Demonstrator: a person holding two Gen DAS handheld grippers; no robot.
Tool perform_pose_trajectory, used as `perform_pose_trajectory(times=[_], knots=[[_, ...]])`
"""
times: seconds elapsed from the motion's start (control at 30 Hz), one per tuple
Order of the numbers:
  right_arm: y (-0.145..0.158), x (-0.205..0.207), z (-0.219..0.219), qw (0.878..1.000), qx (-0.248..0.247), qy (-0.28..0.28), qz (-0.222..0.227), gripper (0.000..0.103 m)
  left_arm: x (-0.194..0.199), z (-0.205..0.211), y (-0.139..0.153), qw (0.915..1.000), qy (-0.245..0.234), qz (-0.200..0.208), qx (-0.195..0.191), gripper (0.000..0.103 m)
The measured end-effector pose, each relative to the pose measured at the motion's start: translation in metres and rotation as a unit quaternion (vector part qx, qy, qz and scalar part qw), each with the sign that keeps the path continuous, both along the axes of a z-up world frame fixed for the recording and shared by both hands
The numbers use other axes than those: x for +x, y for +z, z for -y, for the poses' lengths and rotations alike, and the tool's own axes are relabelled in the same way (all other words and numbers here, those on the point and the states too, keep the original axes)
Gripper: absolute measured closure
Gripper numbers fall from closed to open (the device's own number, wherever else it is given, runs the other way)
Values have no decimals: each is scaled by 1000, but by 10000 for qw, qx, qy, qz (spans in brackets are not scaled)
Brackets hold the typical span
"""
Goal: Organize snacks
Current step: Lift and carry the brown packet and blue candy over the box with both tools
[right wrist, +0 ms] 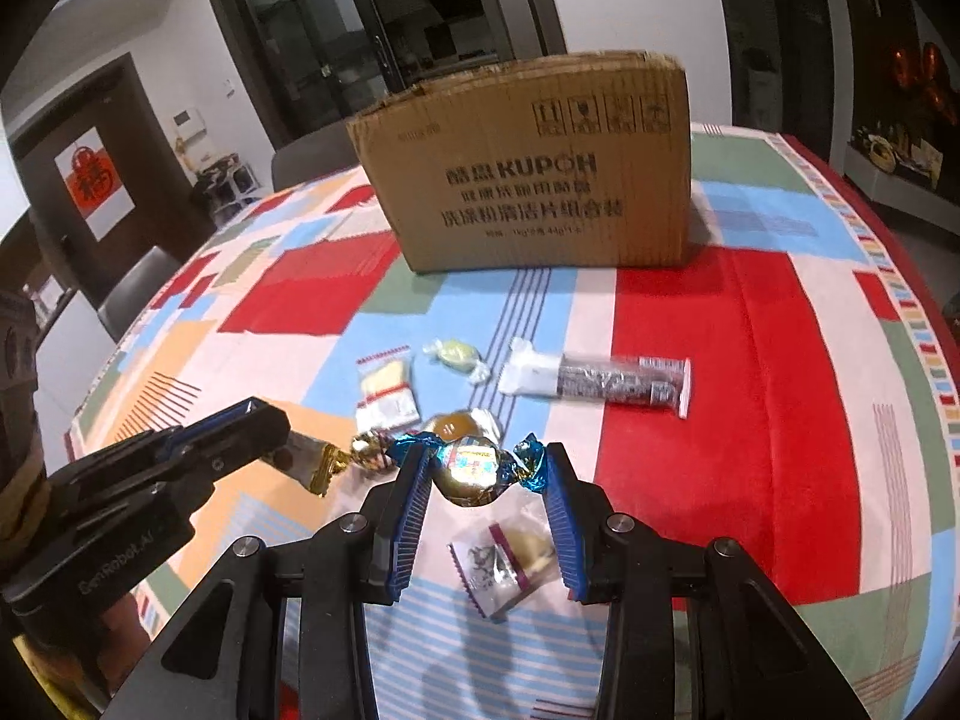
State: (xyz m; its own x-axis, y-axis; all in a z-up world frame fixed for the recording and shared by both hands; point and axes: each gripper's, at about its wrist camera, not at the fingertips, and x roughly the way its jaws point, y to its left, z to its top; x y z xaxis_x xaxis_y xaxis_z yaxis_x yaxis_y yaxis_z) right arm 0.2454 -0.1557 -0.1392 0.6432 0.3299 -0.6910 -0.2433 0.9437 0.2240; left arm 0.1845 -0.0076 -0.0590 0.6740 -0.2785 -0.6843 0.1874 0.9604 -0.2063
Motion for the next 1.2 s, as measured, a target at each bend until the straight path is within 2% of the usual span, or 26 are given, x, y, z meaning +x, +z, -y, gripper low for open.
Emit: perform_pose_trajectory(times=[0.6,1.2], knots=[[66,15,2,9963,117,-21,850,64,29,9,70,9952,-265,940,-15,91],[126,76,10,9882,75,-211,1514,64,92,13,123,9864,-294,1603,194,91]])
